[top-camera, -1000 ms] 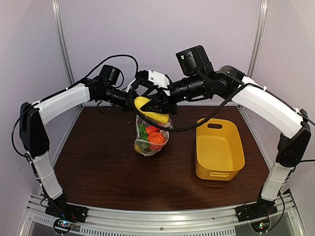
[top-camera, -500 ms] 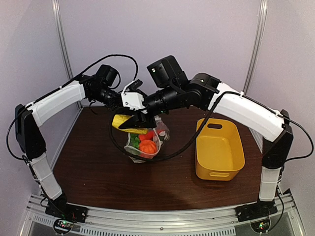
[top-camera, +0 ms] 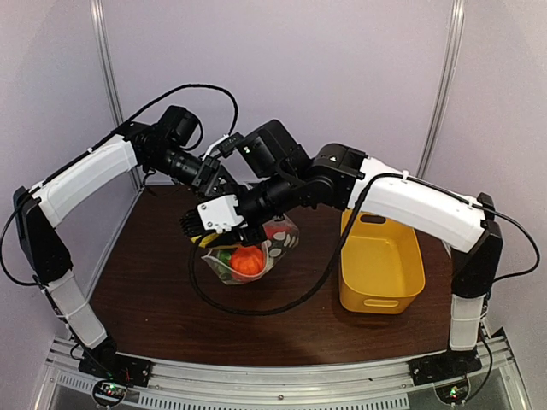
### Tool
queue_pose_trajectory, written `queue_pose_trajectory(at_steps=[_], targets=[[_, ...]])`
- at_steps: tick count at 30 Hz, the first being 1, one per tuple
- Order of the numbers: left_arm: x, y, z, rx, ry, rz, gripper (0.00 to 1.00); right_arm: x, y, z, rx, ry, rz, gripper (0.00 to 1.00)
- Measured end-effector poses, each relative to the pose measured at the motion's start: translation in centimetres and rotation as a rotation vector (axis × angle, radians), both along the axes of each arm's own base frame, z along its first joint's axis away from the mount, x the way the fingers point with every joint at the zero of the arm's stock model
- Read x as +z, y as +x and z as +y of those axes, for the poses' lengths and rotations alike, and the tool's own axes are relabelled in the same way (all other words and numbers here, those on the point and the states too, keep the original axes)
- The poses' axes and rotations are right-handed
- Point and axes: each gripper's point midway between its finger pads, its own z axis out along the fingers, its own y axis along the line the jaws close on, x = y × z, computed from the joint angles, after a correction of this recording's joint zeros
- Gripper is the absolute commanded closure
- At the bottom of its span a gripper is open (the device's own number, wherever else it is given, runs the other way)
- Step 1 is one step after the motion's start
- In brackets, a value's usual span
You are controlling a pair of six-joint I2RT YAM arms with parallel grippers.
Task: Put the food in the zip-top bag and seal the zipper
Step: Place the fake fruit in the zipper food storage bag.
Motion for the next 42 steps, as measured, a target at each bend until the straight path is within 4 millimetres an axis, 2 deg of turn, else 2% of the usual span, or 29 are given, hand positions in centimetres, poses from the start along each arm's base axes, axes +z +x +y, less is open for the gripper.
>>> queue_pose_trajectory(at_steps=[7,10,14,18,20,26,29,32,35,38,40,42], targets=[[-0.3,-1.4,-0.4,-0.044,0.016,-0.006,1.00,-4.6,1.2,-1.3,-0.027,-0.120,-0.055,0.61],[-0.5,-1.5,-0.4,-0.047,0.027,-0.015,1.00,-5.5,2.4,-2.0,-0.059,-0.151,-0.076,0.58],[-0.8,-1.1,-0.3,-0.036,0.045,-0.033,1.00,-5.1,4.5,-3.5,-0.118,-0.166,-0.130,0.46],[-1.1,-0.5,0.0,-0.011,0.069,-0.058,1.00,-3.8,5.1,-5.1,-0.162,-0.175,-0.172,0.22],[-1.2,-0.2,0.1,-0.001,0.082,-0.067,1.00,-2.8,5.0,-5.7,-0.169,-0.162,-0.186,0.17],[-2.4,0.6,0.0,0.018,0.134,-0.062,1.00,-0.1,3.4,-7.1,-0.173,-0.110,-0.128,0.16],[-3.8,1.5,-0.2,0.030,0.174,-0.060,1.00,0.2,2.3,-8.3,-0.161,-0.104,-0.052,0.18],[-4.5,1.5,-0.2,0.019,0.188,-0.046,1.00,0.3,1.8,-10.4,-0.152,-0.104,0.047,0.19],[-4.3,0.7,-0.6,-0.007,0.184,-0.064,1.00,0.9,2.7,-13.2,-0.191,-0.083,0.139,0.19],[-4.3,-1.4,-1.0,-0.059,0.180,-0.096,1.00,1.5,4.4,-16.2,-0.268,-0.045,0.181,0.23],[-4.7,-2.6,-1.0,-0.088,0.186,-0.105,1.00,0.8,5.0,-17.6,-0.318,-0.034,0.200,0.28],[-5.4,-3.0,-1.0,-0.102,0.196,-0.099,1.00,-0.8,4.8,-17.9,-0.334,-0.042,0.234,0.30]])
